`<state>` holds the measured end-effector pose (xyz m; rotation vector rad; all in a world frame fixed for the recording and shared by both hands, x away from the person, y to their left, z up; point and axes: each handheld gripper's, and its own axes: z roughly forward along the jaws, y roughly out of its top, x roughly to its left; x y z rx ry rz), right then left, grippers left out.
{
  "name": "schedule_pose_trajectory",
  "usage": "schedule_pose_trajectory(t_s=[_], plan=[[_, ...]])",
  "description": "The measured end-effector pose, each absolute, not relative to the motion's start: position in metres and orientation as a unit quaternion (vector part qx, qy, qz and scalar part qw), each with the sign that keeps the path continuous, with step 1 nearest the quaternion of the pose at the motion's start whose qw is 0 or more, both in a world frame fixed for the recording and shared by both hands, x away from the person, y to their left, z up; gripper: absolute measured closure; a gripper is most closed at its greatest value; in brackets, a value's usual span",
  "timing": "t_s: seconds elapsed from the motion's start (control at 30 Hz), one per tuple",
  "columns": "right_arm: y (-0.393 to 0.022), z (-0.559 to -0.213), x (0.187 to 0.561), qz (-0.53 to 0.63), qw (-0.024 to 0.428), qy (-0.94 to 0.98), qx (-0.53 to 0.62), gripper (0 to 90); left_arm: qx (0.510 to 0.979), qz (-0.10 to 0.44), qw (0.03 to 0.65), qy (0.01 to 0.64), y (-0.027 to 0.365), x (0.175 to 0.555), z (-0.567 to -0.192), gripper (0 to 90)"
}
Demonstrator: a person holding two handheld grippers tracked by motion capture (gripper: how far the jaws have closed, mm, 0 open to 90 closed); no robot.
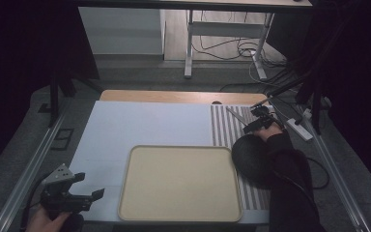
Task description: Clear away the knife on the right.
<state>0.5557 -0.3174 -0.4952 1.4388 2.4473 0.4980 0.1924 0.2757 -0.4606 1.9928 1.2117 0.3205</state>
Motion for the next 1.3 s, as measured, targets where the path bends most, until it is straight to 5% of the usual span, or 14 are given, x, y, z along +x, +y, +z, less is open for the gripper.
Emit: schedule_pose_trajectory(t_s=[0.03,0.13,0.2,0.63,1.3], plan=[[-0.317,-0.495,0.556,0.171,0.129,0.842,0.495,36.8,0.782,0.126,0.383,0.475,0.276,0.192,-0.461,6.6],[-0.320,-0.492,0.556,0.177,0.128,0.846,0.486,56.1,0.783,0.126,0.382,0.475,0.275,0.193,-0.461,6.7],[-0.320,-0.491,0.554,0.177,0.129,0.856,0.469,78.7,0.783,0.126,0.382,0.475,0.275,0.193,-0.461,6.7],[-0.316,-0.490,0.552,0.156,0.152,0.878,0.426,80.4,0.782,0.125,0.383,0.475,0.275,0.193,-0.461,6.8],[-0.367,-0.469,0.544,0.183,0.188,0.843,0.470,80.5,0.783,0.127,0.383,0.474,0.275,0.192,-0.461,6.8]])
